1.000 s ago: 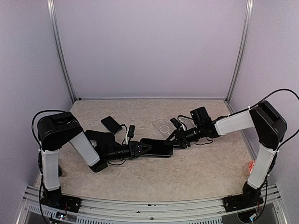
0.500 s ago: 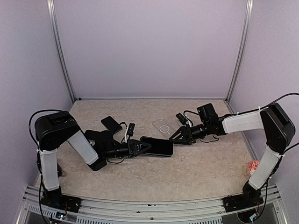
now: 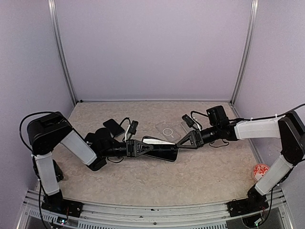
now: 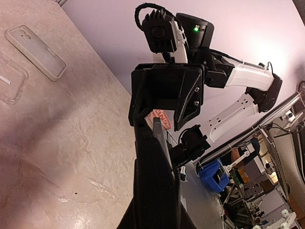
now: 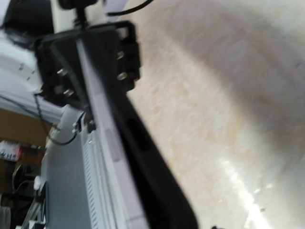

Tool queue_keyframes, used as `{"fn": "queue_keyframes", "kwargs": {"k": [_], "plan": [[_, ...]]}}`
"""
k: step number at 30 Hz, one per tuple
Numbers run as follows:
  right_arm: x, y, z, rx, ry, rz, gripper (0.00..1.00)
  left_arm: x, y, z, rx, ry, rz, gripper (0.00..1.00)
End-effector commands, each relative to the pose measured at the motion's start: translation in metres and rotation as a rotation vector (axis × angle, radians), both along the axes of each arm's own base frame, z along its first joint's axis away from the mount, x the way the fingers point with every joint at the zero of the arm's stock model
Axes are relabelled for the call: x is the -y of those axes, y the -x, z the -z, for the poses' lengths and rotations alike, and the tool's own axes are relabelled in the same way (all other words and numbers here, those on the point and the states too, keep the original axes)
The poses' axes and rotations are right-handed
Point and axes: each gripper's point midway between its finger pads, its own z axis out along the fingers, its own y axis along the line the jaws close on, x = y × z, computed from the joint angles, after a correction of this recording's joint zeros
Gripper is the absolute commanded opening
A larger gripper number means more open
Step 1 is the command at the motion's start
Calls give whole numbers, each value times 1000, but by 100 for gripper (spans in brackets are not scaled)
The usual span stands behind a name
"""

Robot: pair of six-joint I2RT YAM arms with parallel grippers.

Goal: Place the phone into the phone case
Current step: Install the phone on the phone case, then press the phone with the phone case at the bottom corners of the phone case.

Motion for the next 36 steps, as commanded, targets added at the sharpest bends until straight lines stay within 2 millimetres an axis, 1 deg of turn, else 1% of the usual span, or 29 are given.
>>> {"fn": "queue_keyframes", "kwargs": {"k": [1,7,11,12,15,18,21,24,27,29,32,36], "plan": [[-8,30,-19,36,-93,-121,50,-2,10,-29,109,63,83,13],[-19,56,-28,75,-125,-218,48,-6,15,-28,95,86,133,13],[-24,65,-28,96,-130,-253,47,-8,16,-28,86,102,149,13],[-25,65,-28,101,-127,-252,47,-8,17,-29,86,106,154,12],[-25,56,-24,147,-81,-202,47,-9,20,-31,83,116,165,10],[-24,52,-31,190,-77,-177,47,-10,20,-30,80,114,162,5],[-22,50,-40,225,-80,-164,48,-10,21,-30,80,116,164,5],[-18,44,-45,258,-76,-133,48,-11,21,-31,85,116,164,4],[-12,39,-37,244,-43,-101,50,-11,21,-32,85,118,165,1],[-12,39,-28,218,-28,-104,50,-11,21,-31,86,117,170,0],[-14,42,-15,167,-22,-131,50,-11,22,-32,85,117,180,0],[-21,53,-12,160,-41,-182,50,-11,23,-33,89,118,194,0]]}}
